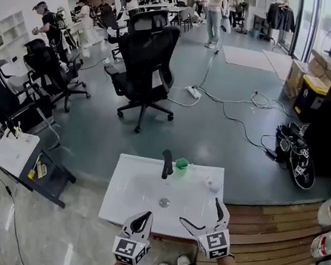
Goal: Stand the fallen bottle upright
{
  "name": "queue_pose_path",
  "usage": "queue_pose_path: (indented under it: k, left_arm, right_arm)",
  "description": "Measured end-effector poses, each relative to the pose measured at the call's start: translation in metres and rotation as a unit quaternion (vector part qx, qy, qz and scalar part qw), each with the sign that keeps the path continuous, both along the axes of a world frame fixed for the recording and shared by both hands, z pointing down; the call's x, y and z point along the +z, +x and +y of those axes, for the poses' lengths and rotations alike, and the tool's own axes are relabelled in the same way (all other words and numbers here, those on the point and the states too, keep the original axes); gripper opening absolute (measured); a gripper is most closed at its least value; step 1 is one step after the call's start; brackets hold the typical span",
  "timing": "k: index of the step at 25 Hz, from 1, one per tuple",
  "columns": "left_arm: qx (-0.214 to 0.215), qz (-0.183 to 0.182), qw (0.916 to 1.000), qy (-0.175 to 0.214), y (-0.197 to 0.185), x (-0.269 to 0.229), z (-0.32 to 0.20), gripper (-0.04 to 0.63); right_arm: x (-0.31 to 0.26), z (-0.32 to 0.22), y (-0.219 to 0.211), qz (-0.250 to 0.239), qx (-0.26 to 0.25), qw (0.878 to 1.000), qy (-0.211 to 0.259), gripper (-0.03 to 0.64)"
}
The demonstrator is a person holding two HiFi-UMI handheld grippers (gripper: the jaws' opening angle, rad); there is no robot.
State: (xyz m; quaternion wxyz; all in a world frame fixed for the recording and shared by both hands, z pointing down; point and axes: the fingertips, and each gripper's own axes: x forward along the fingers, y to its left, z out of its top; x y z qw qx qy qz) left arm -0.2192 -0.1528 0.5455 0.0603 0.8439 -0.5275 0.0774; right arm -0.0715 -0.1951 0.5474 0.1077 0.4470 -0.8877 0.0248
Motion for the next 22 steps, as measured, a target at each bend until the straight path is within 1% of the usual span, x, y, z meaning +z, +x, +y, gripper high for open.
queue_pose_path:
  k: [3, 6, 9, 11, 14, 19, 22]
  left_arm:
    - [0.007, -0.003, 0.9999, -0.008, 0.023, 0.01, -0.028, 0.017]
    - [0.001, -0.003, 0.9999, -0.013, 0.045, 0.017, -0.055, 0.017]
    - [0.004, -0.009, 0.9998, -0.02, 0.061, 0.02, -0.076, 0.017]
    - [0.002, -0.016, 0.9997, -0.016, 0.068, 0.02, -0.091, 0.017]
    - [-0.003, -0.014, 0.9998, -0.013, 0.079, 0.018, -0.106, 0.017]
    - [-0.008, -0.018, 0.9996, -0.018, 0.083, 0.025, -0.115, 0.017]
    - [-0.012, -0.03, 0.9993, -0.017, 0.073, 0.024, -0.125, 0.017]
  right_arm:
    - [0.01, -0.027, 0.027, -0.005, 0.017, 1.0, -0.007, 0.597]
    - [0.027, -0.054, 0.053, -0.001, 0.021, 0.999, -0.028, 0.597]
    - [0.038, -0.078, 0.065, 0.006, 0.011, 0.999, -0.043, 0.598]
    - [0.047, -0.095, 0.067, 0.009, -0.001, 0.999, -0.053, 0.598]
    - [0.057, -0.111, 0.071, 0.021, -0.017, 0.997, -0.068, 0.598]
    - [0.07, -0.131, 0.076, 0.033, -0.033, 0.995, -0.083, 0.598]
    - [0.075, -0.143, 0.076, 0.041, -0.043, 0.995, -0.084, 0.598]
